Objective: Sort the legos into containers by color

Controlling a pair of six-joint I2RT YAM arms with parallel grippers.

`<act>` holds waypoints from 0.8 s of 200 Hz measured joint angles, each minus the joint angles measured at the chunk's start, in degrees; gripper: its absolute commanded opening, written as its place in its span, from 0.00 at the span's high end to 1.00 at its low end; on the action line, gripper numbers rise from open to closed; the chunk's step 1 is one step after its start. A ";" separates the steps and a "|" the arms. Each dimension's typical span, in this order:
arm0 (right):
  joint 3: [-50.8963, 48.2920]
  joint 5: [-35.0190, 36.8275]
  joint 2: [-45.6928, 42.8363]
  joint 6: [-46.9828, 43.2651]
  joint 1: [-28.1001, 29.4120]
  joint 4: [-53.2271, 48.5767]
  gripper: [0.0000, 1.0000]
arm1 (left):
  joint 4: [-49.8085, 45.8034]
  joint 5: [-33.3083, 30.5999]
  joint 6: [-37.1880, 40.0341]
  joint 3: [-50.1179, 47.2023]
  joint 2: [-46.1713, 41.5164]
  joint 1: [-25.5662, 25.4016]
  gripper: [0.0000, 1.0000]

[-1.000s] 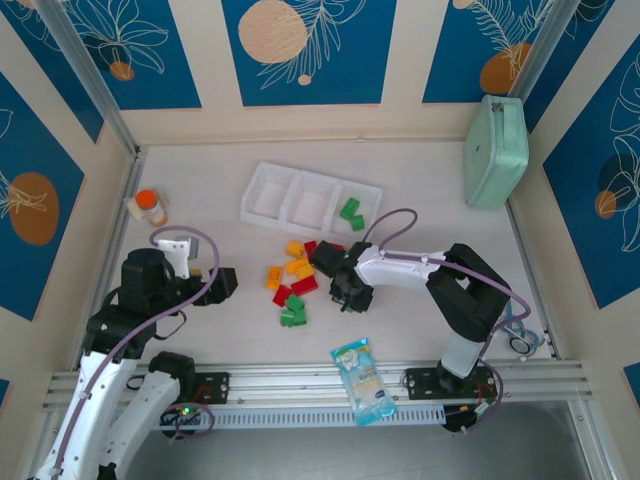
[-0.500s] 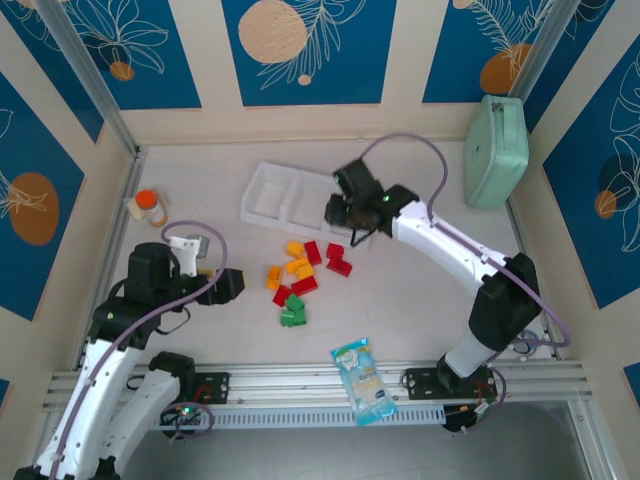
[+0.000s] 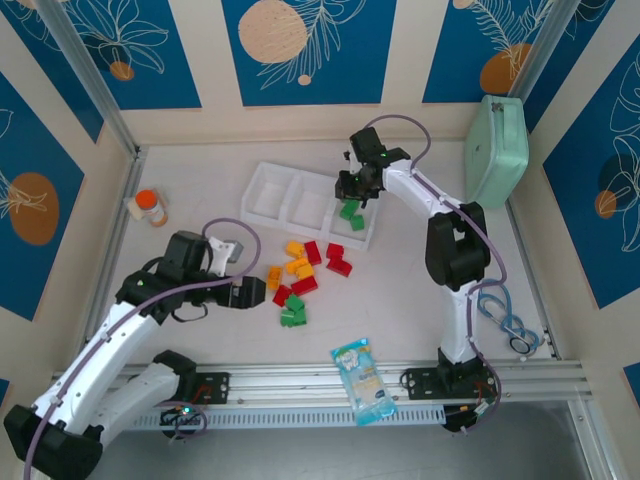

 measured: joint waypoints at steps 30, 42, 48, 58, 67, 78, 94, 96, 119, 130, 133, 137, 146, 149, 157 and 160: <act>0.68 -1.60 1.03 -0.31 -0.26 -1.16 0.66 | -1.44 -2.95 -2.80 0.24 2.34 -4.31 0.01; 0.87 -1.66 1.29 -0.46 -0.31 -1.36 0.59 | -1.95 -4.11 -4.07 0.24 2.78 -6.16 0.01; 0.87 -1.66 1.38 -0.44 -0.33 -1.53 0.54 | -2.05 -4.57 -4.74 0.24 2.84 -7.17 0.01; 0.87 -1.68 1.42 -0.70 -0.37 -1.97 0.39 | -2.21 -5.25 -6.14 0.22 2.84 -8.57 0.01; 0.87 -1.57 1.42 -0.33 -0.48 -2.54 0.30 | -2.10 -5.75 -7.58 0.15 2.89 -9.77 0.00; 0.87 -1.55 1.42 -0.83 -0.50 -2.91 0.26 | -1.55 -6.29 -9.22 -0.17 3.13 -11.34 0.01; 0.87 -1.53 1.38 -0.61 -0.59 -3.30 0.21 | -1.05 -7.30 -11.39 -0.76 4.61 -14.12 0.03; 0.87 -1.51 1.33 -0.74 -0.61 -3.37 0.21 | -1.05 -7.58 -11.65 -0.83 4.90 -14.45 0.03; 0.09 -1.14 -0.52 -0.31 -0.66 -4.13 0.15 | -0.98 -9.33 -13.92 -1.05 8.79 -17.70 0.06; -0.98 -0.94 -2.67 0.00 -0.63 -4.61 0.13 | -0.70 -10.32 -15.26 -1.11 10.34 -18.71 0.07; -1.18 -0.87 -3.30 0.15 -0.63 -4.79 0.13 | -0.59 -10.56 -15.52 -1.16 10.69 -18.93 0.07; -1.75 -0.90 -4.42 0.22 -0.63 -4.92 0.12 | -0.42 -10.86 -16.09 -1.22 11.13 -19.26 0.08; -2.95 -0.70 -7.34 0.55 -0.63 -5.35 0.10 | 0.00 -11.61 -17.00 -1.36 11.76 -19.91 0.08; -3.37 -0.68 -8.24 0.74 -0.63 -5.40 0.10 | 0.17 -11.76 -17.38 -1.40 11.89 -20.11 0.08; -4.55 -0.70 -11.28 0.90 -0.63 -5.62 0.09 | 0.63 -12.26 -18.12 -1.64 12.13 -20.65 0.09; -4.94 -0.63 -12.35 1.05 -0.61 -5.70 0.09 | 0.81 -12.33 -18.29 -1.70 12.22 -20.83 0.10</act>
